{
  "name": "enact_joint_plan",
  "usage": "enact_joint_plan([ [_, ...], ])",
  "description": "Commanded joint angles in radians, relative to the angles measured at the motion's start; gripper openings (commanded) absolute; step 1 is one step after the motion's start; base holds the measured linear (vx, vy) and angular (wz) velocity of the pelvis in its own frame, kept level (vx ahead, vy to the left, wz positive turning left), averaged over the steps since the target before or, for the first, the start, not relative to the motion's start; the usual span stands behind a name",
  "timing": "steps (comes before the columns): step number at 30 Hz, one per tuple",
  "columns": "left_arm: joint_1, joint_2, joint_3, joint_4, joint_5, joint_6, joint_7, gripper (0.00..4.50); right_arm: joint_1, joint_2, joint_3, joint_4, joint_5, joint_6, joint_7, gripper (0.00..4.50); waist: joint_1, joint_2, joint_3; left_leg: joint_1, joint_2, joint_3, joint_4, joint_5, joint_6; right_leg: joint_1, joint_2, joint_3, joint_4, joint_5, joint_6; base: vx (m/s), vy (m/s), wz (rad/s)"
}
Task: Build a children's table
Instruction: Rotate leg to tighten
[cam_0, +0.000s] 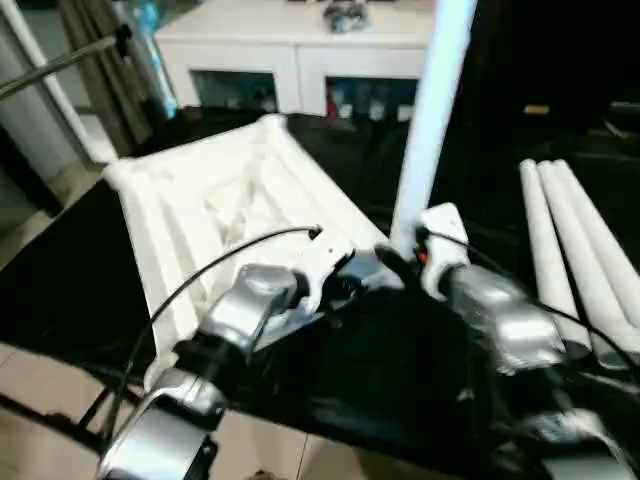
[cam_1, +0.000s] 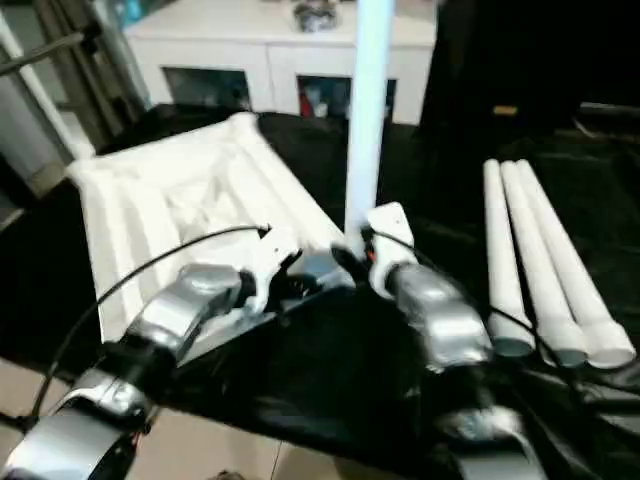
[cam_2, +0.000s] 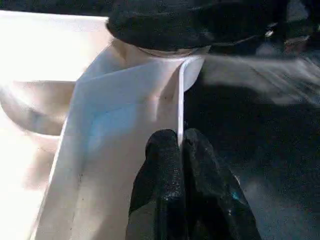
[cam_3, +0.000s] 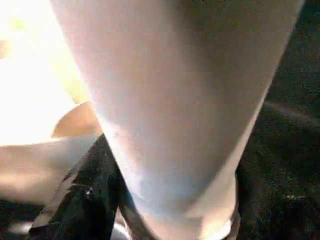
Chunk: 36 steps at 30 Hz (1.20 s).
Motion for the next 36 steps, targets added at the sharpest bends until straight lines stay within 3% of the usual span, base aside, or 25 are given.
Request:
enact_joint_plan([
  [1, -0.030, -0.031, 0.005, -0.031, -0.011, -0.022, 0.003, 0.00, 0.027, 0.059, 0.050, 0.073, 0.013, 0.043, 0.027, 3.39, 0.000, -0.019, -0.062, 0.008, 0.047, -0.025, -0.068, -0.168, 0.050, 0.047, -0.088, 0.048, -0.090, -0.225, -0.191, 0.000, 0.000, 0.00],
  [5, -0.010, -0.010, -0.008, -0.056, -0.013, -0.044, -0.053, 0.00, 0.024, 0.050, 0.051, 0.061, 0.007, 0.030, 0.074, 3.74, -0.001, -0.017, -0.062, 0.008, 0.050, -0.026, -0.069, -0.166, 0.063, 0.048, -0.089, 0.047, -0.088, -0.206, -0.203, 0.000, 0.000, 0.00],
  [8, 0.019, 0.039, -0.029, -0.095, -0.025, -0.061, -0.135, 0.00, 0.036, -0.025, 0.114, -0.002, -0.011, -0.022, 0.203, 3.82, -0.003, -0.020, -0.062, 0.006, 0.053, -0.027, -0.069, -0.165, 0.068, 0.049, -0.088, 0.047, -0.084, -0.189, -0.205, 0.000, 0.000, 0.00],
  [13, 0.053, 0.098, -0.056, -0.148, -0.042, -0.077, -0.240, 0.00, 0.064, -0.120, 0.146, -0.097, 0.026, -0.052, 0.377, 3.82, 0.002, -0.019, -0.063, 0.007, 0.057, -0.024, -0.066, -0.146, 0.089, 0.048, -0.089, 0.048, -0.078, -0.143, -0.225, 0.000, 0.000, 0.00],
  [17, 0.087, 0.158, -0.074, -0.203, -0.064, -0.082, -0.352, 0.00, 0.098, -0.217, 0.157, -0.192, 0.070, -0.052, 0.550, 3.82, 0.015, -0.021, -0.065, 0.005, 0.061, -0.023, -0.064, -0.133, 0.105, 0.050, -0.090, 0.050, -0.072, -0.116, -0.230, 0.000, 0.000, 0.00],
  [21, 0.112, 0.218, -0.089, -0.240, -0.081, -0.072, -0.452, 0.00, 0.128, -0.303, 0.164, -0.254, 0.109, -0.035, 0.687, 3.82, 0.029, -0.021, -0.062, 0.009, 0.063, -0.022, -0.065, -0.144, 0.106, 0.043, -0.087, 0.050, -0.075, -0.152, -0.225, 0.000, 0.000, 0.00],
  [23, 0.116, 0.224, -0.088, -0.244, -0.079, -0.075, -0.459, 0.00, 0.132, -0.313, 0.165, -0.263, 0.118, -0.021, 0.705, 3.56, 0.031, -0.021, -0.060, 0.010, 0.064, -0.022, -0.067, -0.159, 0.098, 0.042, -0.088, 0.050, -0.078, -0.183, -0.222, 0.000, 0.000, 0.00],
  [26, 0.119, 0.230, -0.087, -0.248, -0.080, -0.072, -0.462, 0.00, 0.137, -0.324, 0.175, -0.274, 0.117, -0.014, 0.717, 3.56, 0.033, -0.022, -0.061, 0.013, 0.063, -0.022, -0.067, -0.161, 0.084, 0.040, -0.087, 0.051, -0.079, -0.202, -0.218, 0.000, 0.000, 0.00],
  [27, 0.120, 0.232, -0.087, -0.250, -0.081, -0.071, -0.463, 0.00, 0.139, -0.324, 0.179, -0.276, 0.116, -0.012, 0.718, 3.35, 0.034, -0.022, -0.062, 0.011, 0.063, -0.022, -0.067, -0.156, 0.082, 0.041, -0.088, 0.051, -0.078, -0.196, -0.217, 0.000, 0.000, 0.00],
  [36, 0.130, 0.240, -0.090, -0.263, -0.081, -0.061, -0.481, 0.00, 0.148, -0.314, 0.201, -0.290, 0.116, 0.006, 0.729, 2.78, 0.042, -0.023, -0.064, 0.010, 0.062, -0.022, -0.065, -0.131, 0.086, 0.041, -0.087, 0.050, -0.076, -0.180, -0.212, 0.000, 0.000, 0.00],
])
